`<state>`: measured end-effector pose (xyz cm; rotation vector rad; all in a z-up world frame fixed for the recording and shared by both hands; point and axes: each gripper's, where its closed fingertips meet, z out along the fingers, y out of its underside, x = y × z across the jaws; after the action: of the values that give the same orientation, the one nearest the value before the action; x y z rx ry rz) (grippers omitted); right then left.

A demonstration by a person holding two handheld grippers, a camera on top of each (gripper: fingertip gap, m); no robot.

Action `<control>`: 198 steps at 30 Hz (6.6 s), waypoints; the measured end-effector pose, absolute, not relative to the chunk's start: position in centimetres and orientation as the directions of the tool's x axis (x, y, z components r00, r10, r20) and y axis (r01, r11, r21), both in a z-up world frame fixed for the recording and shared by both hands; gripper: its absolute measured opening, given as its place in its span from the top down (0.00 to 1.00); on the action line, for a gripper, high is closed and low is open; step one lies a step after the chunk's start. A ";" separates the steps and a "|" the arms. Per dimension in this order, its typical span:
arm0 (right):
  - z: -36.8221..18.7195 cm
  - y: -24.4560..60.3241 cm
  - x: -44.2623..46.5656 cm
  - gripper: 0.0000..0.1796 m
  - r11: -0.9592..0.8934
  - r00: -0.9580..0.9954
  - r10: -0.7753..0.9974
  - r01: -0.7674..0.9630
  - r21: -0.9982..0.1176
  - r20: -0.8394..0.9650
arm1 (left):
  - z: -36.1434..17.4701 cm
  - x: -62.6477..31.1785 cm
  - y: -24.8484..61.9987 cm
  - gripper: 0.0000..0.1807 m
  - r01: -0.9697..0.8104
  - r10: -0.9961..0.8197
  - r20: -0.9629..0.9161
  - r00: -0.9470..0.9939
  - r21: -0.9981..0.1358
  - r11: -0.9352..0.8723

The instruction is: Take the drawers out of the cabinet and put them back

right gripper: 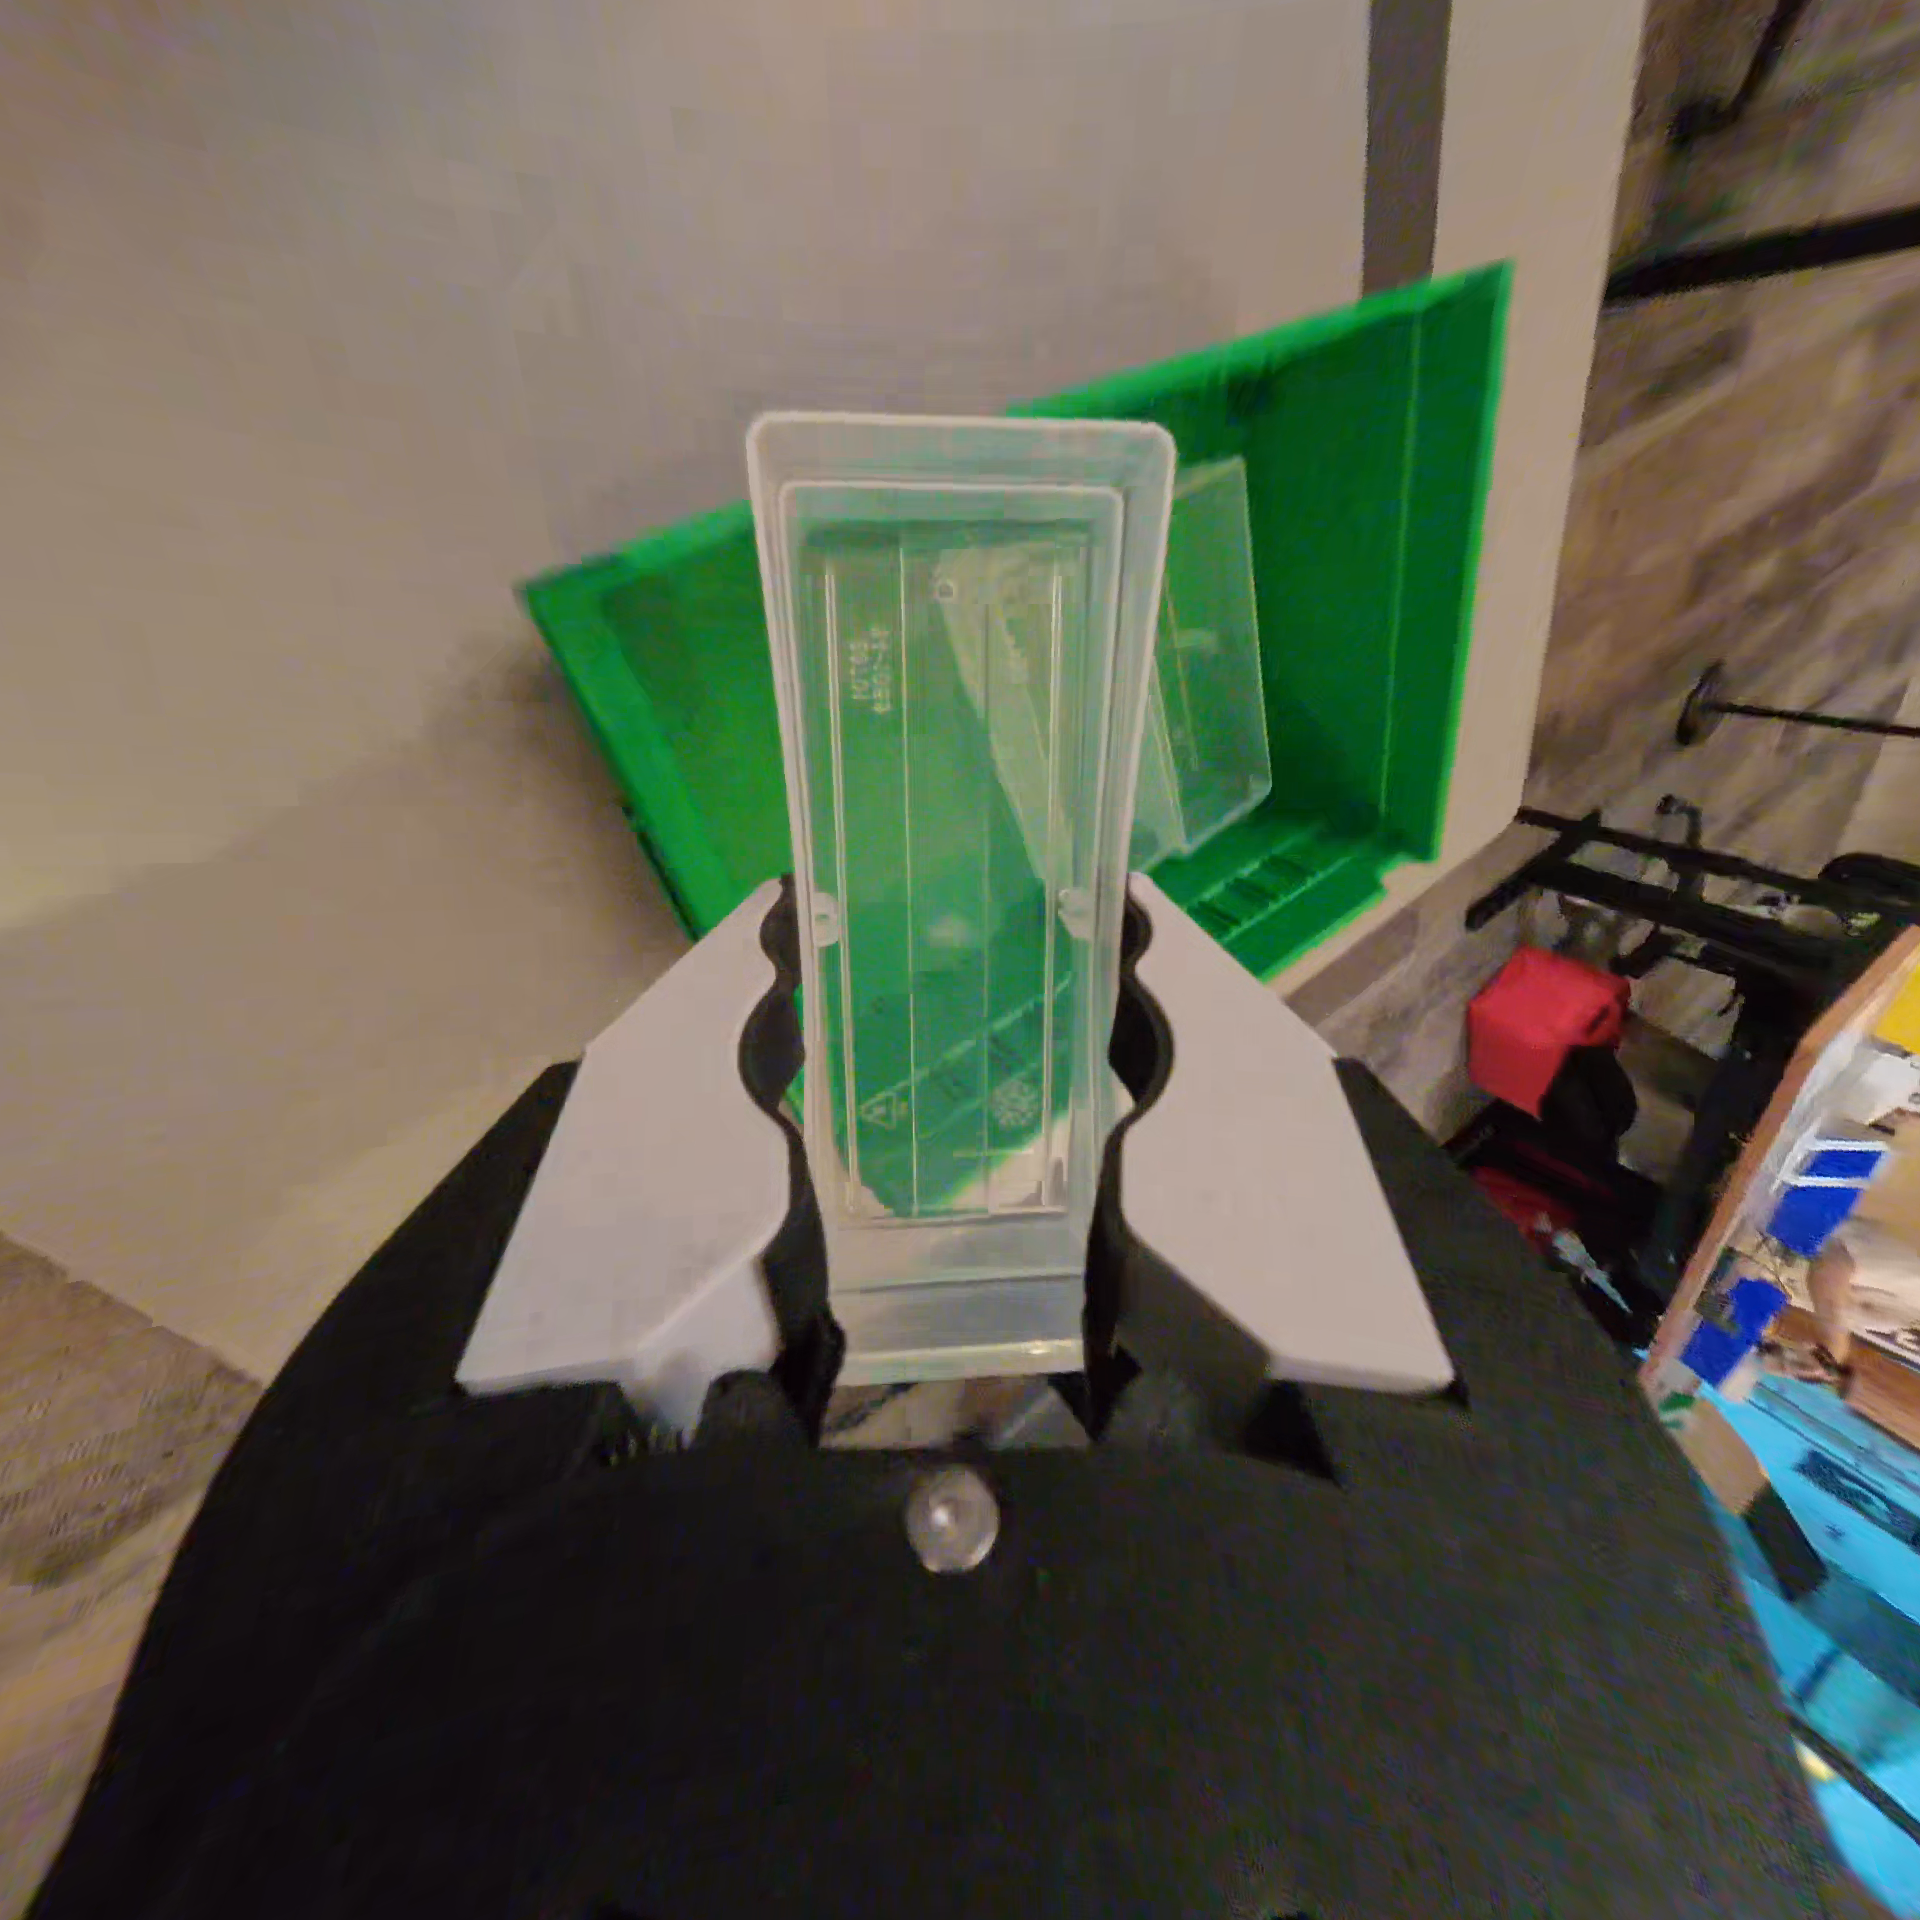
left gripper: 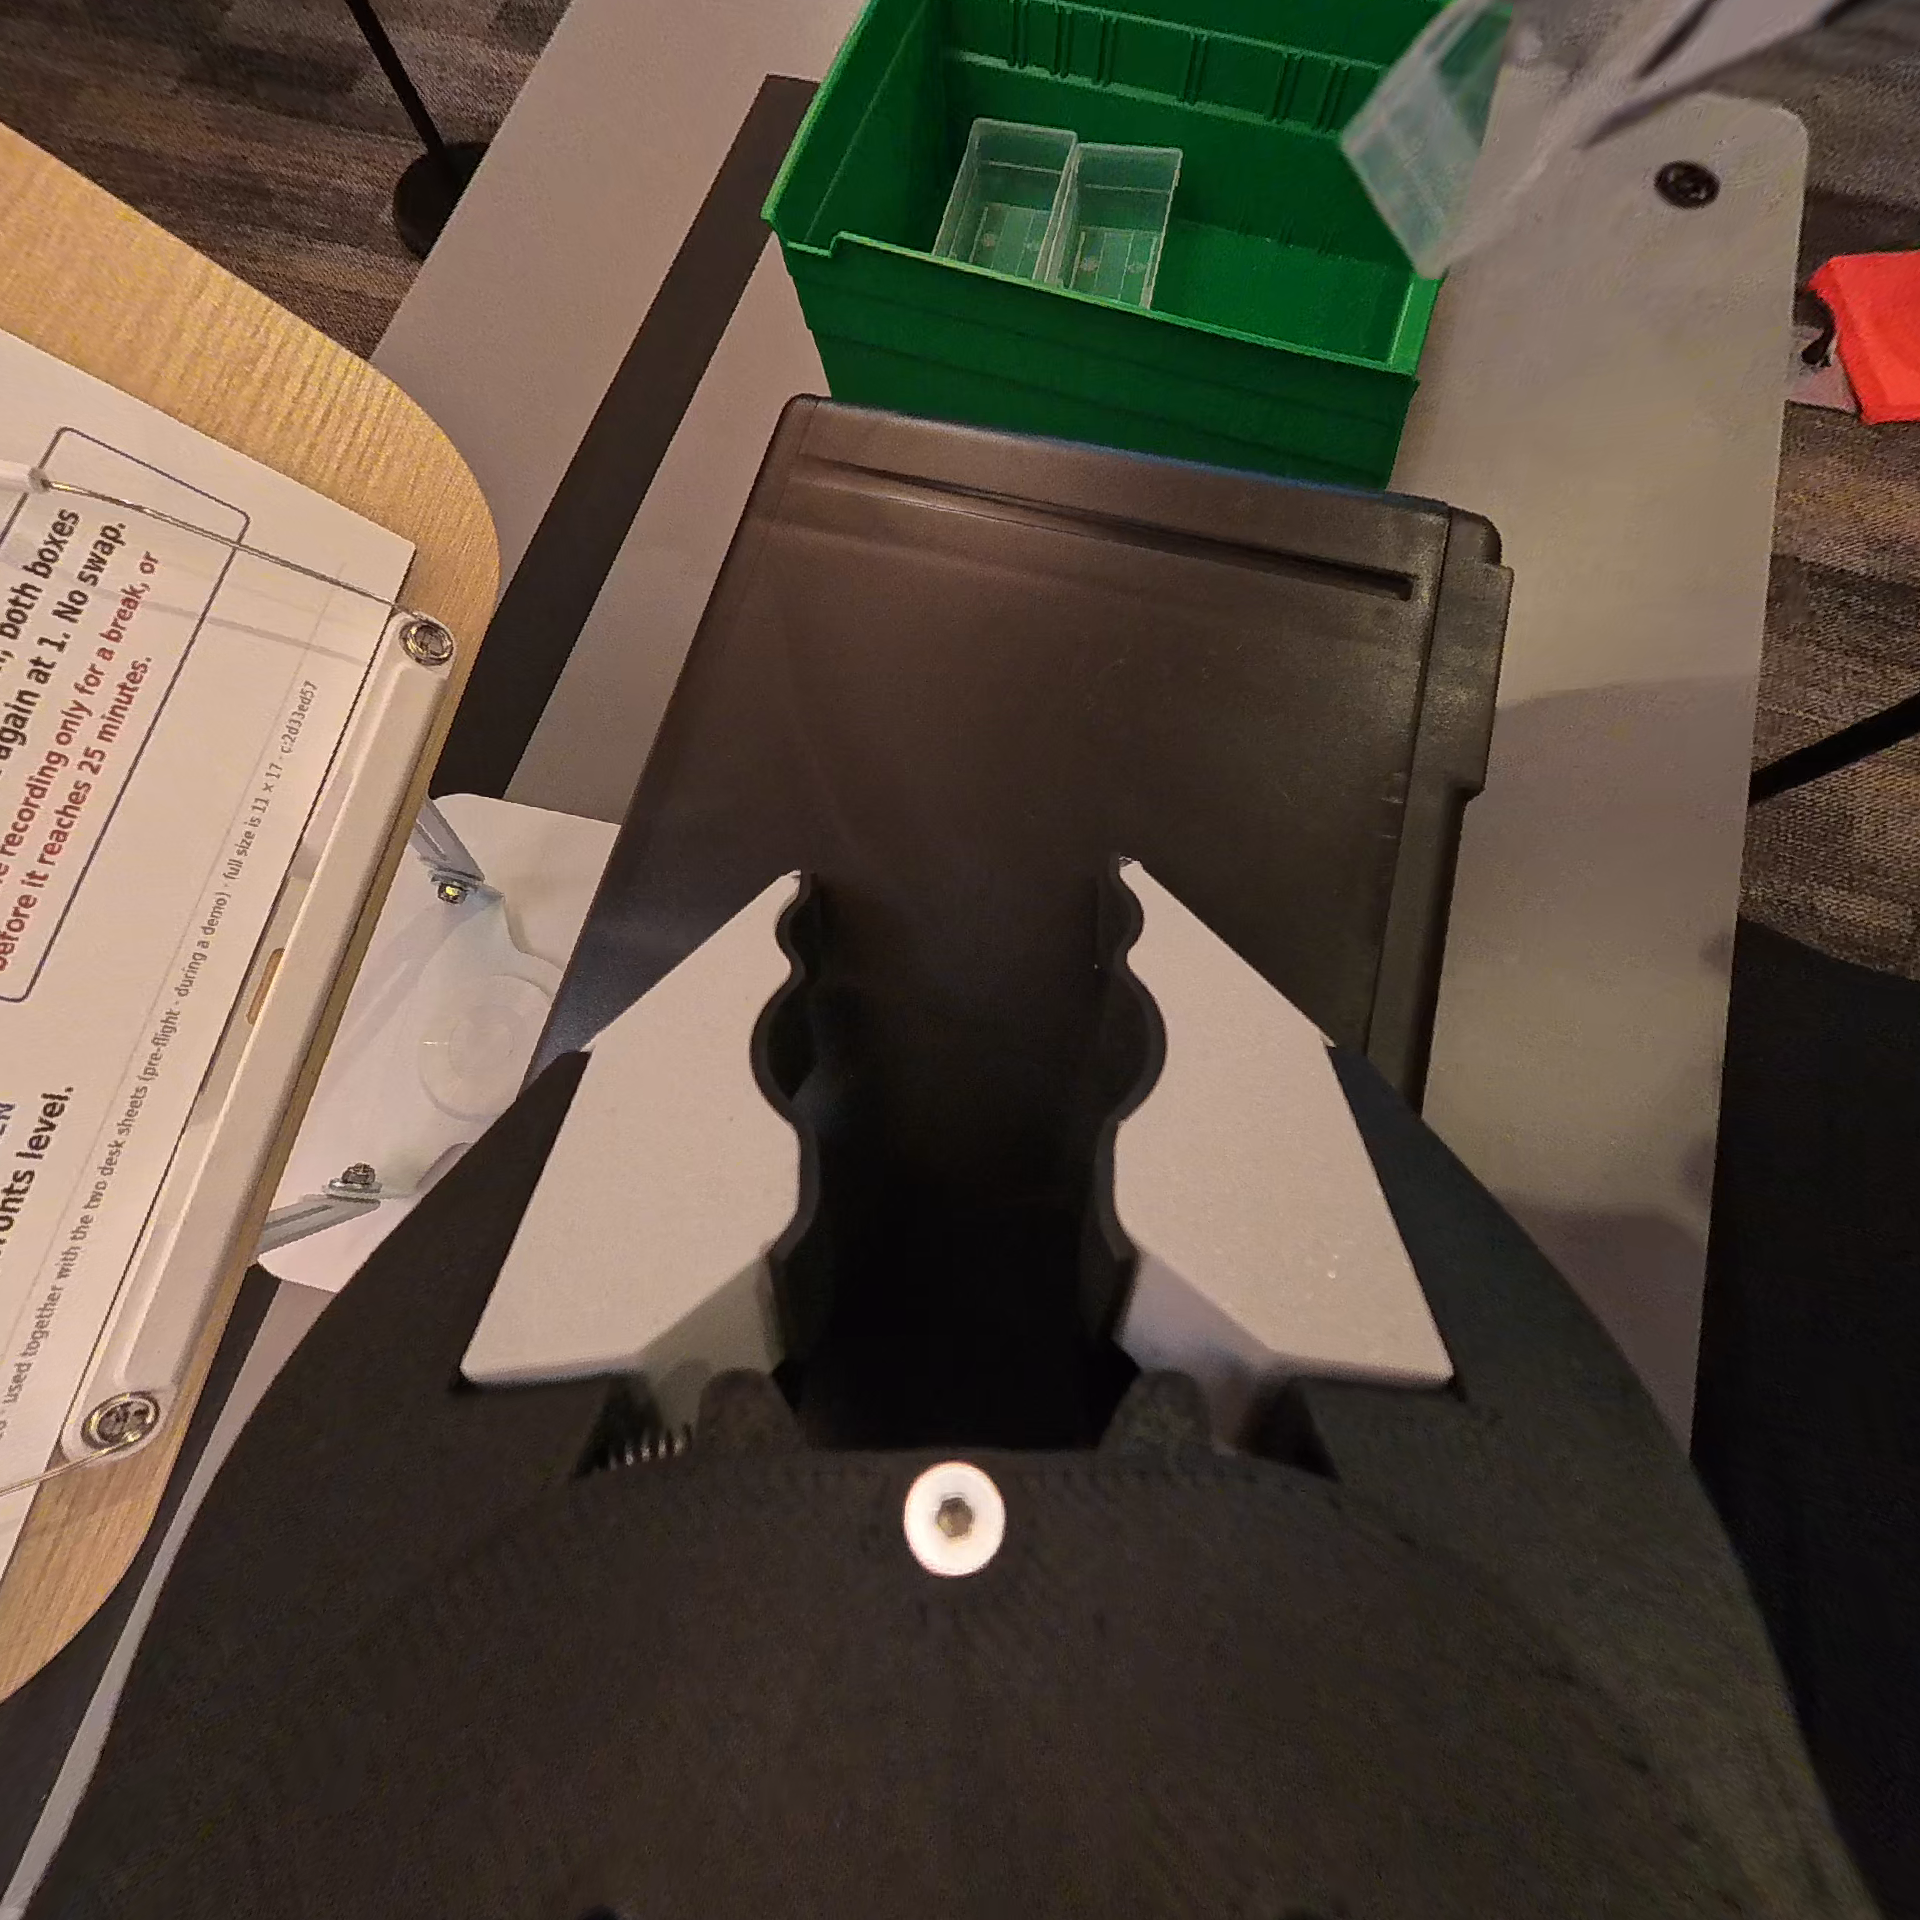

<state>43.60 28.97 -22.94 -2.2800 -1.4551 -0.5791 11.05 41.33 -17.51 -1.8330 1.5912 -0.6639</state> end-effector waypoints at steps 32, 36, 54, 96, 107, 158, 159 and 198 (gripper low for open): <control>-36.2 37.4 51.7 0.59 -0.388 0.271 0.822 0.910 0.145 0.500 | -17.5 11.0 41.4 0.72 -0.678 -0.987 -0.017 0.158 -0.729 -0.095; -33.6 37.1 51.5 0.54 -0.439 0.309 0.772 0.891 0.113 0.555 | -17.5 11.1 41.4 0.72 -0.678 -0.987 -0.017 0.158 -0.729 -0.095; -26.3 28.5 2.7 0.82 0.543 -0.008 0.394 0.809 -0.226 0.919 | -17.5 11.0 41.4 0.70 -0.679 -0.987 -0.020 0.157 -0.729 -0.094; -29.9 24.5 -2.6 0.91 0.454 0.004 0.563 0.835 -0.312 0.827 | -17.5 11.0 41.4 0.72 -0.678 -0.988 -0.015 0.157 -0.729 -0.096; -23.7 22.9 -2.5 0.91 0.176 0.207 0.887 0.674 -0.717 0.412 | -17.5 11.0 41.4 0.72 -0.678 -0.987 -0.014 0.158 -0.729 -0.098; -28.8 18.8 24.1 0.65 -0.228 0.319 0.936 0.871 -0.435 0.148 | -17.5 11.0 41.4 0.72 -0.679 -0.988 -0.024 0.154 -0.729 -0.089; -27.0 19.6 26.8 0.65 -0.238 0.342 0.917 0.881 -0.408 0.203 | -17.5 11.0 41.4 0.72 -0.679 -0.988 -0.023 0.154 -0.729 -0.089; -23.1 29.1 41.7 0.62 -0.344 0.380 0.720 0.922 -0.177 0.581 | -17.5 11.0 41.5 0.73 -0.677 -0.987 -0.015 0.157 -0.729 -0.097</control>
<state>41.71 29.06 -23.09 -2.1654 -1.4123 -0.5613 11.03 41.49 -17.50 -1.8418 1.5817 -0.6687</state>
